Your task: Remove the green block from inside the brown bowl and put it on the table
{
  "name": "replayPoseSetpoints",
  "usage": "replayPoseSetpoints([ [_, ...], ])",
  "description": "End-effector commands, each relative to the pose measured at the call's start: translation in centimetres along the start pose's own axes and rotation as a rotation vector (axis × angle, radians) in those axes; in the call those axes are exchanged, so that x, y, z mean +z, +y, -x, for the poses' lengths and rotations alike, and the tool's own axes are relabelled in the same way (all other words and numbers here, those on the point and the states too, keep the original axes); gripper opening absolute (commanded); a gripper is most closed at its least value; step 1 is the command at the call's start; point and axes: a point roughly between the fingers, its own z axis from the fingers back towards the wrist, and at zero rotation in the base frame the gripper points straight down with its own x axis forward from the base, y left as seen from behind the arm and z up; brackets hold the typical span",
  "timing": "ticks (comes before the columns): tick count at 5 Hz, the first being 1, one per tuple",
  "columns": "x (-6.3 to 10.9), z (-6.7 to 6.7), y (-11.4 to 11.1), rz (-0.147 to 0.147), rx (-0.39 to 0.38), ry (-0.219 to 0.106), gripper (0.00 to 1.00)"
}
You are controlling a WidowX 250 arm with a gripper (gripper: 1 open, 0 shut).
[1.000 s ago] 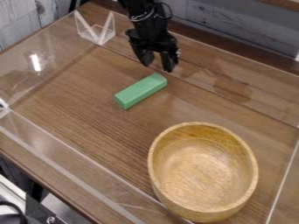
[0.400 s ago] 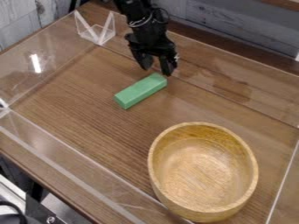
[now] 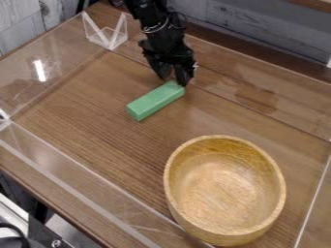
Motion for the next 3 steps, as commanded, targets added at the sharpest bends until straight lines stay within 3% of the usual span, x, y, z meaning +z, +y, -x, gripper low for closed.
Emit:
replayPoseSetpoints([
  [1,1.3,-0.8,0.1,-0.013,0.001,-0.038,0.0],
  [3,1.7,-1.1,-1.2,-0.001,0.003,-0.02,0.0],
])
